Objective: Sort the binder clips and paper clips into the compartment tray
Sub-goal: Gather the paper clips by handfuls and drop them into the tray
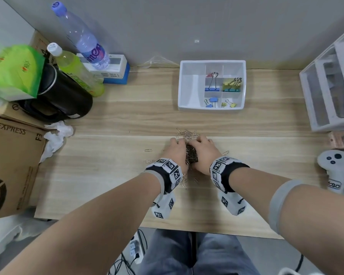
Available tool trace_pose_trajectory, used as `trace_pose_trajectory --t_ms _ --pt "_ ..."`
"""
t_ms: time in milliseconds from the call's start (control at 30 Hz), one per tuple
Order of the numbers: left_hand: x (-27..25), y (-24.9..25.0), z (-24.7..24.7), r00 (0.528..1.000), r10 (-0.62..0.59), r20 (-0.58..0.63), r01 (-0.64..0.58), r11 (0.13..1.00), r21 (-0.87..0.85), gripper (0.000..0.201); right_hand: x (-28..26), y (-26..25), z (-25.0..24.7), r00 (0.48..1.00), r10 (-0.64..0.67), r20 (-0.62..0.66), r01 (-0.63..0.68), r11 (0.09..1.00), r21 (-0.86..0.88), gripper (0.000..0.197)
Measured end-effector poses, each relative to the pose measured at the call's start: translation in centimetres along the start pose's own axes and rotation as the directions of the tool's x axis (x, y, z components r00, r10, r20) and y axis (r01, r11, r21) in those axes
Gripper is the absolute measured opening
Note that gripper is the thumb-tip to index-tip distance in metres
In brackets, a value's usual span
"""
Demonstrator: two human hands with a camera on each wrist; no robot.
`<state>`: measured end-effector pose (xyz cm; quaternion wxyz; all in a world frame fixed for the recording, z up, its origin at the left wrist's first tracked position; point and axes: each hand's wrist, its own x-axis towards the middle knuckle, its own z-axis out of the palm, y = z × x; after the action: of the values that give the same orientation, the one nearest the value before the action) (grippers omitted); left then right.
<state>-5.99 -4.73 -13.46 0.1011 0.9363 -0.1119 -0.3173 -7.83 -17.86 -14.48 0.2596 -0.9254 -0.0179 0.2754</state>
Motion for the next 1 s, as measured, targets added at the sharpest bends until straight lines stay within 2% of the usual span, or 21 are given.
trace_pose_trajectory --t_ms 100,233,467,700,1000 --pt "0.6 0.0 0.0 1.000 0.020 0.023 -0.020 0.999 -0.040 0.057 0.3 -0.3 0.0 1.000 0.005 -0.006 -0.005 1.000 0.001 0.068" --pt "0.9 0.2 -0.2 1.000 -0.012 0.027 0.014 0.998 -0.068 0.043 0.6 -1.0 -0.2 1.000 0.003 -0.010 -0.003 1.000 0.015 0.057" --pt "0.6 0.4 -1.5 0.997 -0.039 0.068 0.046 0.993 -0.105 0.032 1.0 -2.4 -1.4 0.999 0.014 0.029 -0.015 1.000 0.025 0.028" --pt "0.1 0.8 -3.6 0.995 -0.065 0.081 0.074 0.991 -0.110 0.032 1.5 -3.6 -3.3 0.998 0.029 0.064 -0.031 0.999 0.037 0.024" --pt "0.1 1.4 -4.1 0.989 -0.055 0.140 0.061 0.997 -0.038 0.028 1.6 -3.3 -2.9 0.995 0.066 0.077 -0.072 0.995 0.069 0.020"
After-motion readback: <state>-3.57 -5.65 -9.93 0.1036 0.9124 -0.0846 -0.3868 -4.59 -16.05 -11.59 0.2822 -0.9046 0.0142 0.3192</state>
